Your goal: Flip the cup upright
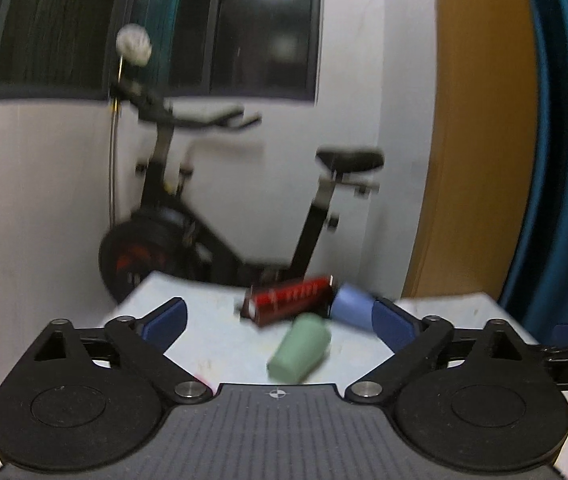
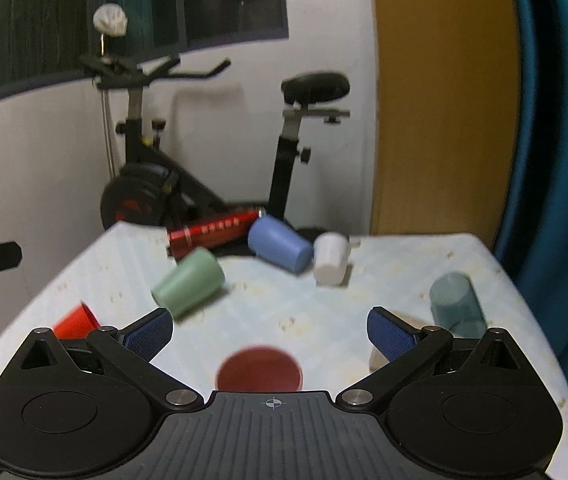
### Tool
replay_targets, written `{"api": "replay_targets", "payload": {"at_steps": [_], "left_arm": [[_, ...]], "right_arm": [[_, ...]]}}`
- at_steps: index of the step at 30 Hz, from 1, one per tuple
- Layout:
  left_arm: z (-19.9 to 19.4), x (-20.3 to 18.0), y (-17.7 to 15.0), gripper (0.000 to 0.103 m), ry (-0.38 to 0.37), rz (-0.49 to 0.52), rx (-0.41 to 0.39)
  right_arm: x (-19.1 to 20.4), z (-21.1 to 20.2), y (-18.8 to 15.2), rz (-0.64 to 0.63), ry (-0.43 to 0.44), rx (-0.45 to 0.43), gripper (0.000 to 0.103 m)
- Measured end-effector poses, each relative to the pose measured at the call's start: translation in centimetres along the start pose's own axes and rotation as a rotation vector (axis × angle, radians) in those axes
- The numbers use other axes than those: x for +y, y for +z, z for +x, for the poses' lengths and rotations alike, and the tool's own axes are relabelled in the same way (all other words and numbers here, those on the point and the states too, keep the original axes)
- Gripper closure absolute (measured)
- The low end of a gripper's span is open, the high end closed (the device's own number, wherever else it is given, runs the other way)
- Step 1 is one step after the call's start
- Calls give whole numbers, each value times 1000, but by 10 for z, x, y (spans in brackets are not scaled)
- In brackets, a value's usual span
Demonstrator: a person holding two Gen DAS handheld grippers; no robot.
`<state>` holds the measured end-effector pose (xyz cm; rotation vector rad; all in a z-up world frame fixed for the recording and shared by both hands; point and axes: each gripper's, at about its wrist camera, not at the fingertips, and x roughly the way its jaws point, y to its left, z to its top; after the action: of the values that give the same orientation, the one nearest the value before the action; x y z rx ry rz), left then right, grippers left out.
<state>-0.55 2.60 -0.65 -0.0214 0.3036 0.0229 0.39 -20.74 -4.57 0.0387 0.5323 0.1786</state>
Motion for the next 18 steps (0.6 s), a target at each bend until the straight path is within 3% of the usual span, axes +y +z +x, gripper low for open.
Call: {"api": "replay_targets", "payload": {"at_steps": [7,18], "left_arm": [[-31,-22,19,0,-44,30,-138],[-40,-31,25,0,-41,44,-177]], "right_arm": [[2,-37,29,-10,-1,-91,0],[7,-67,45,-26,0,-158,0]]}}
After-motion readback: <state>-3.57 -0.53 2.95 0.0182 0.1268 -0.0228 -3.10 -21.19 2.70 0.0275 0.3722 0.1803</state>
